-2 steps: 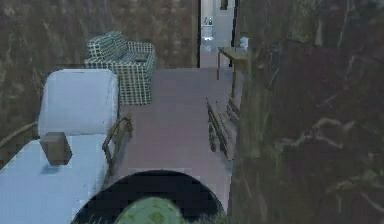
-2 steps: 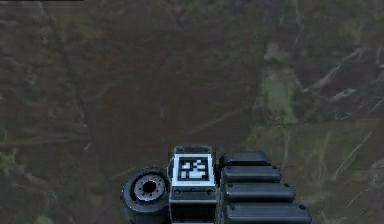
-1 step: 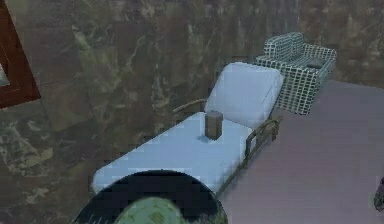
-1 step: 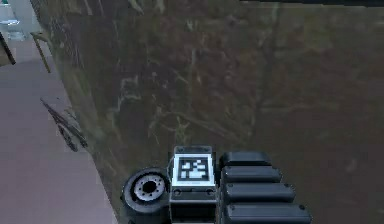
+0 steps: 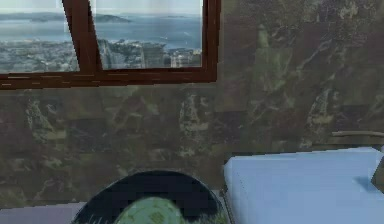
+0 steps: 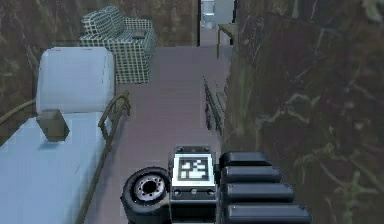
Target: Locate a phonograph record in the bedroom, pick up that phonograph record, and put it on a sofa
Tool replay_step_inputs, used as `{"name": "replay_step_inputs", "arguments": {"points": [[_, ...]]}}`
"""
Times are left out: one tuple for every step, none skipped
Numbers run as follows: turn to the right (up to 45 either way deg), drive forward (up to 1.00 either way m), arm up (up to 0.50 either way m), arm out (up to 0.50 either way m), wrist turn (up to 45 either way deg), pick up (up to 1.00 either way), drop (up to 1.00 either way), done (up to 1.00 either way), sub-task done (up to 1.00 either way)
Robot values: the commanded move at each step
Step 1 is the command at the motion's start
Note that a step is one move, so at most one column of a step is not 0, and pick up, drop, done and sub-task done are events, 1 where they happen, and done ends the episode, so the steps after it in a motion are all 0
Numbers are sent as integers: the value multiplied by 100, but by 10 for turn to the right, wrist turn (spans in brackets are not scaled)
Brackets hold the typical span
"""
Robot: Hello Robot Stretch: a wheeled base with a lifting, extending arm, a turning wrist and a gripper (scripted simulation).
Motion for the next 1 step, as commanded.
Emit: {"name": "replay_step_inputs", "arguments": {"points": [[-60,0,0,0,0,0,0,0,0]]}}
